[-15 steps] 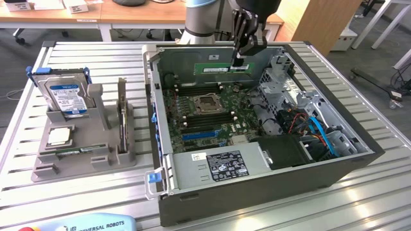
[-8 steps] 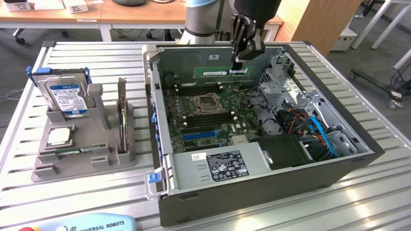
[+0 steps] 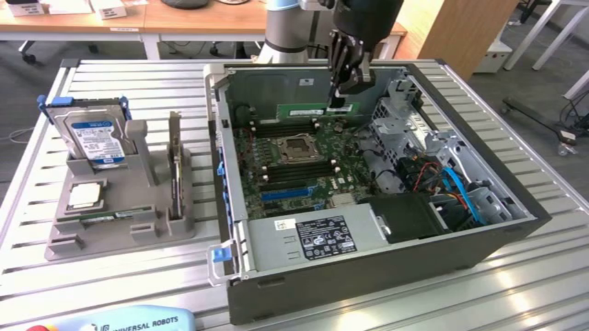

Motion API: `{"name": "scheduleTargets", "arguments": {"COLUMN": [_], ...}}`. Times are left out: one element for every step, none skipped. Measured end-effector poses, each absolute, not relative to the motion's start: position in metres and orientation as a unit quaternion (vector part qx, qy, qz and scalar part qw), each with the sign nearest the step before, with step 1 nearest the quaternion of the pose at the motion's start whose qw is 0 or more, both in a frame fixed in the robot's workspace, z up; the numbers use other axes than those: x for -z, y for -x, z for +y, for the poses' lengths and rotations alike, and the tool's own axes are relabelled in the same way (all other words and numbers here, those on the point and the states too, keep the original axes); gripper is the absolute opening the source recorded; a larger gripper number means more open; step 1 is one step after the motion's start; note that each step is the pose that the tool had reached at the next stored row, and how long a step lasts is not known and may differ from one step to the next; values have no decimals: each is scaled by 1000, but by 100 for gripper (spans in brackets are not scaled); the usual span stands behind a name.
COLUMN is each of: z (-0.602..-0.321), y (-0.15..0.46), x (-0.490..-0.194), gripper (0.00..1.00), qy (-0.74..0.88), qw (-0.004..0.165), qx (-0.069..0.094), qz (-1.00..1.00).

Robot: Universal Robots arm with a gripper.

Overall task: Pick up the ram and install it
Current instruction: 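Pick up the ram and move it above insertion slot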

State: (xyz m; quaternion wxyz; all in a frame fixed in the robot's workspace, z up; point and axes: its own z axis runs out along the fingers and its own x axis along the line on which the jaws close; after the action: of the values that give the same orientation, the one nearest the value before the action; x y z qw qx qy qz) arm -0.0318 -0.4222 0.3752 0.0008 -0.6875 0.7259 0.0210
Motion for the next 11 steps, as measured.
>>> {"name": "scheduleTargets", "arguments": {"z": [-422, -422, -422, -422, -422, -422, -422, -422, -422, -422, -422], "y": [32, 32, 32, 32, 32, 32, 32, 32, 32, 32, 32], "x": [-374, -372, -371, -370, -369, -367, -366, -366, -366, -366, -366], "gripper": [11, 11, 11, 11, 11, 11, 11, 11, 11, 11, 11], "qy": [687, 687, 687, 687, 687, 687, 687, 687, 687, 687, 687], "qw": [1, 1, 1, 1, 1, 1, 1, 1, 1, 1, 1], "qx": [-21, -21, -21, -21, -21, -21, -21, -21, -21, -21, -21], "qz": [726, 726, 726, 726, 726, 726, 726, 726, 726, 726, 726]}}
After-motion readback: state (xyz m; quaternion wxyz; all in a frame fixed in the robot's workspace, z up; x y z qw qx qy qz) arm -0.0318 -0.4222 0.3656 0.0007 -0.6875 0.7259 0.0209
